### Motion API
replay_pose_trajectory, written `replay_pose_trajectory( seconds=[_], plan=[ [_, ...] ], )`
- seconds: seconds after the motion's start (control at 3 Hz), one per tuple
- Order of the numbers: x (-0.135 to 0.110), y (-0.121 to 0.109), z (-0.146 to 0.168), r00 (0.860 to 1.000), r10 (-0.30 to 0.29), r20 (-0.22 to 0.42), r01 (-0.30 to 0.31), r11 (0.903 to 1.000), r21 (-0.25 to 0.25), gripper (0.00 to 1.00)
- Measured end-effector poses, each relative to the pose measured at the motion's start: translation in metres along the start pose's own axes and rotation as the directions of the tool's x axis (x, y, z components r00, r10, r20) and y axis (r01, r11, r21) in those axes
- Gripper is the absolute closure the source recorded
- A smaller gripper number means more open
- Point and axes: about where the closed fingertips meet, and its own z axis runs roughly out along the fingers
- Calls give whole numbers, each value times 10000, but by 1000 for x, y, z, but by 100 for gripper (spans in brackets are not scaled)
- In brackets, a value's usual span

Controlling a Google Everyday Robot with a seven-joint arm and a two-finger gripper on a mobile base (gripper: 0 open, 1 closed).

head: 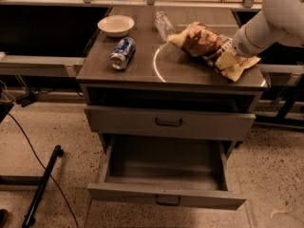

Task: Place brown chip bag into middle drawer

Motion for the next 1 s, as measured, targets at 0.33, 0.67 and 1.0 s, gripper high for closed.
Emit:
replay_pose_trajectory(
  seconds=[0.33, 0.67, 1.0],
  plan=[
    [3, -1, 1, 9992, 267, 287, -251, 9982, -545, 74],
    [-8, 4, -37, 9870, 222, 1594, 26, 9881, -1541, 97],
    [-14, 29, -118, 9482, -727, 3091, 1477, 9627, -2268, 100]
  ],
)
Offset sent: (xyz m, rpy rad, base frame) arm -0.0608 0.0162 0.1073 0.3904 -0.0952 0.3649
